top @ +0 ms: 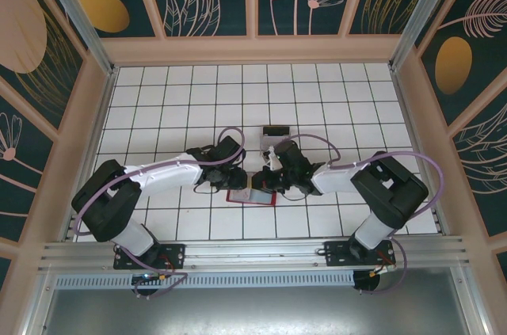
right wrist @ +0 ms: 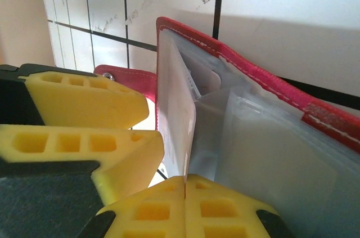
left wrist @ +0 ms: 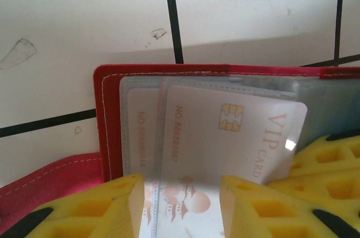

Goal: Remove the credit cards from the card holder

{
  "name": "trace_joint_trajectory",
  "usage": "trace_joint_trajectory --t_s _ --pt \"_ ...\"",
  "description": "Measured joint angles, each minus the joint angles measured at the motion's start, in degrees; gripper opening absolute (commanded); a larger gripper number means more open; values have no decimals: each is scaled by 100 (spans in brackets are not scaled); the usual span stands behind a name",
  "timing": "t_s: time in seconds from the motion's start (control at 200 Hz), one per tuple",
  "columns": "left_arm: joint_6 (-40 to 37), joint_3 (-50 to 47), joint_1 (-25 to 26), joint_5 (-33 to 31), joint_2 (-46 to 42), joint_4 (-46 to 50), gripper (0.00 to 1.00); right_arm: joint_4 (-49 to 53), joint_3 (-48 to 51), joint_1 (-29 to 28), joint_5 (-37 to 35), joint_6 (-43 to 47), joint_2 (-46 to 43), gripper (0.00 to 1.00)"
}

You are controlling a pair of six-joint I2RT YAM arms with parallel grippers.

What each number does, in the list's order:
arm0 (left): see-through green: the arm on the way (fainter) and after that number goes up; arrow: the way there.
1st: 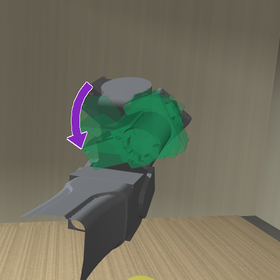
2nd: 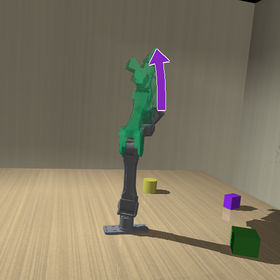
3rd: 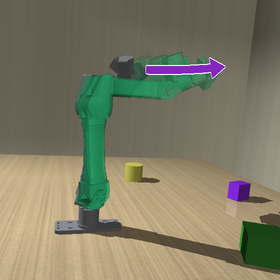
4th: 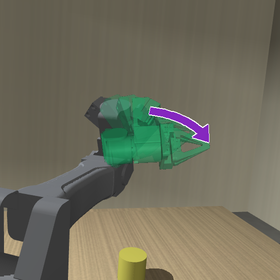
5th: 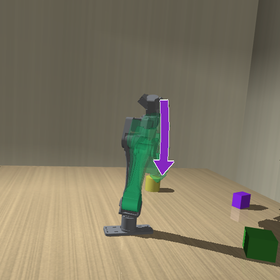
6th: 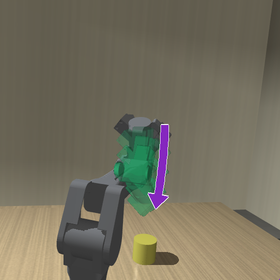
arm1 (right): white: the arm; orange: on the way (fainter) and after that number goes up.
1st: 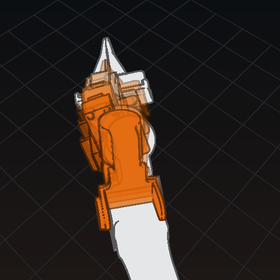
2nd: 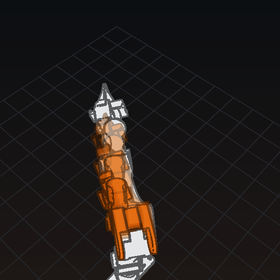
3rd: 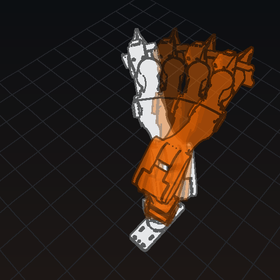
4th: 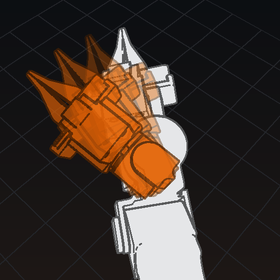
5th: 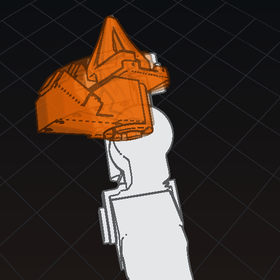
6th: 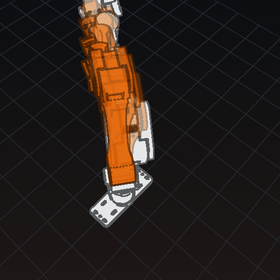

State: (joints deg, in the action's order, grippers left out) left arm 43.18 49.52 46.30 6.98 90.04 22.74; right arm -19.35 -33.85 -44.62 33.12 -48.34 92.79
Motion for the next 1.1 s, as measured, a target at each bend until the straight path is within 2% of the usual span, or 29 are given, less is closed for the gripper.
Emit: trace_joint_trajectory --t_s 0.1,0.3,0.47,0.601,0.841,1.101 --pt "-4 0 0 -2 33 -2 43 83 0 39 2 48 7 7" --pt "-11 -15 0 -46 291 -63 43 98 15 72 -4 31 7 14" --pt "-90 -35 0 -199 326 -61 28 68 70 81 -2 -55 7 15" --pt "-87 -50 0 -262 328 -66 22 -138 157 81 -2 -219 7 15" --pt "-85 -63 0 -282 321 -72 19 -269 256 81 -13 -496 7 17" --pt "-85 -101 0 -269 308 -197 18 160 114 57 -116 -520 55 19"
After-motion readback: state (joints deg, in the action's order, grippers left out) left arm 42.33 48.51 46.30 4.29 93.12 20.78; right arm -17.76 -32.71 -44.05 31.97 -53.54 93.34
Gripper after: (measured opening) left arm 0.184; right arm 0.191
